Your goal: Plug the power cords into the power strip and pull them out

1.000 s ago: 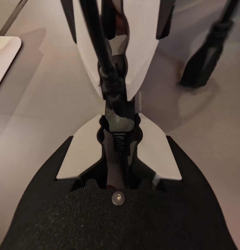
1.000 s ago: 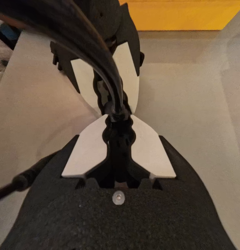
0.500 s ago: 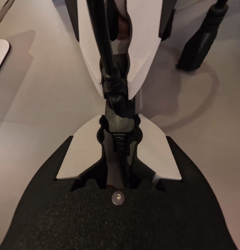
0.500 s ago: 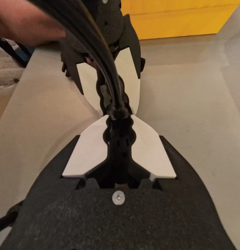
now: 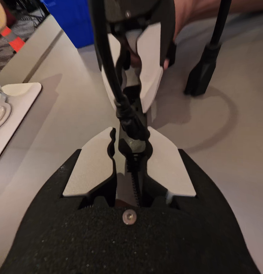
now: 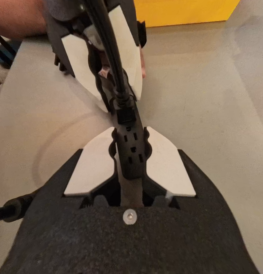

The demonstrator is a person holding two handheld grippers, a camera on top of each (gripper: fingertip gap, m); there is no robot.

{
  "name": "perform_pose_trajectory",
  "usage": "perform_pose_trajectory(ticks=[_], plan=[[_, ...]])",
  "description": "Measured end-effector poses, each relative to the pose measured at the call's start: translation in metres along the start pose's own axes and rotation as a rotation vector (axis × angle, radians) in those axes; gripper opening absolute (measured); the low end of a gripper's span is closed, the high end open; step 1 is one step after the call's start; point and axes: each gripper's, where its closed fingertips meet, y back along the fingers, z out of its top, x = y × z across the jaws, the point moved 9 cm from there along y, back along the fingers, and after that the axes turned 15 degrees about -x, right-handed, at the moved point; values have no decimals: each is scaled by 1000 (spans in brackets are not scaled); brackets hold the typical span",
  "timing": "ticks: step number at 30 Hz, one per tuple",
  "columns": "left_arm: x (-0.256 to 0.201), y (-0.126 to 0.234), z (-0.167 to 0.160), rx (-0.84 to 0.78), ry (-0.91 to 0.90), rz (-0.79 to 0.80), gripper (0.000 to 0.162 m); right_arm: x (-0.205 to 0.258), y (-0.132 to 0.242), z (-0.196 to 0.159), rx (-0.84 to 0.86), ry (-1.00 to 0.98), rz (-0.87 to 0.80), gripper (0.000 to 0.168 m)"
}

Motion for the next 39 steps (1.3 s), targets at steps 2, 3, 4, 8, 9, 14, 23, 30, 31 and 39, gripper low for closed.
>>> perform_pose_trajectory(ticks=[2, 3, 4, 8, 9, 14, 23, 30, 31, 39], plan=[[3, 3, 7, -67, 46, 2, 38, 2, -4, 4, 10, 42, 7, 37], [3, 3, 9, -85, 64, -5, 39, 2, -6, 3, 35, 63, 13, 36], [3, 3, 10, -87, 73, -16, 41, 2, -8, 3, 48, 86, 23, 35], [1, -9, 6, -20, 41, 3, 46, -1, -8, 0, 20, 79, 51, 33], [1, -12, 5, -9, 35, 10, 45, -1, -8, -1, 13, 65, 69, 33], [-1, -21, 5, -1, 40, 16, 28, 0, -7, -3, 7, 68, 81, 33], [-1, -19, 6, -18, 85, -27, 24, -2, -8, -5, 17, -6, 108, 36], [-2, -20, 7, -22, 86, -42, 24, -3, -8, -4, 23, -26, 128, 35], [-3, -21, 7, -25, 75, -47, 25, -3, -7, -4, 24, -21, 145, 34], [-4, -19, 7, -21, 79, -65, 25, -29, 12, 12, 172, -145, 192, 17]])
